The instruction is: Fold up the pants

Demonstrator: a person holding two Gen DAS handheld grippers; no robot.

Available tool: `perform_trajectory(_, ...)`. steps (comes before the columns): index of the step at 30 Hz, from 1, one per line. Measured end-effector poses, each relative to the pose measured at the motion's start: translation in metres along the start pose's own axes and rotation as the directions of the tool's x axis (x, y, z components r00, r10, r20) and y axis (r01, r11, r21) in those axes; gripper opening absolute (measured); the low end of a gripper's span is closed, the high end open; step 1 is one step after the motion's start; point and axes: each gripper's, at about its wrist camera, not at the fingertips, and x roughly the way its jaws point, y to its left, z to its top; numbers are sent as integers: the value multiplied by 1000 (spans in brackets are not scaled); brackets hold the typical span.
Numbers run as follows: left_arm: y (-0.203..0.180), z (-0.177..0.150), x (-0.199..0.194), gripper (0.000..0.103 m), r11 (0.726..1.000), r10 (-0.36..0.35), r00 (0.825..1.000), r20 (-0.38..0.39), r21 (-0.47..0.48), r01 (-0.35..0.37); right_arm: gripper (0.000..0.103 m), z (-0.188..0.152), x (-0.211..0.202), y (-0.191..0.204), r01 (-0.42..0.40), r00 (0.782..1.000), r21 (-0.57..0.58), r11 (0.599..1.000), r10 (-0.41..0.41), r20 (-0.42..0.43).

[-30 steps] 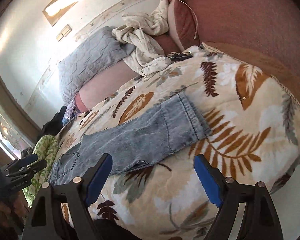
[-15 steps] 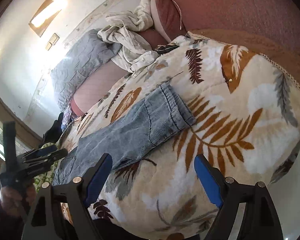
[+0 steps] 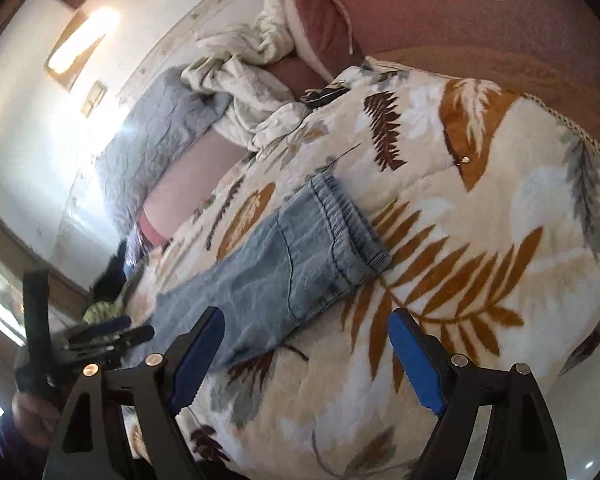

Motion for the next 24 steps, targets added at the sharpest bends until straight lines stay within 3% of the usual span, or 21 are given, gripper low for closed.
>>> perform_trajectory(9, -26, 49, 11, 67, 992, -49, 997, 53, 118, 42, 87, -4, 17, -6, -79, 996, 76, 994, 82, -30)
perform_trajectory(17, -49, 91, 53, 67, 983, -119, 993, -23, 135, 121, 87, -4, 39, -9, -113, 992, 79, 990, 117, -47)
perform_trajectory(24, -76, 111, 73, 67, 970, -168, 985, -44, 170, 173, 87, -5, 42, -18, -143, 989, 82, 986, 146, -37)
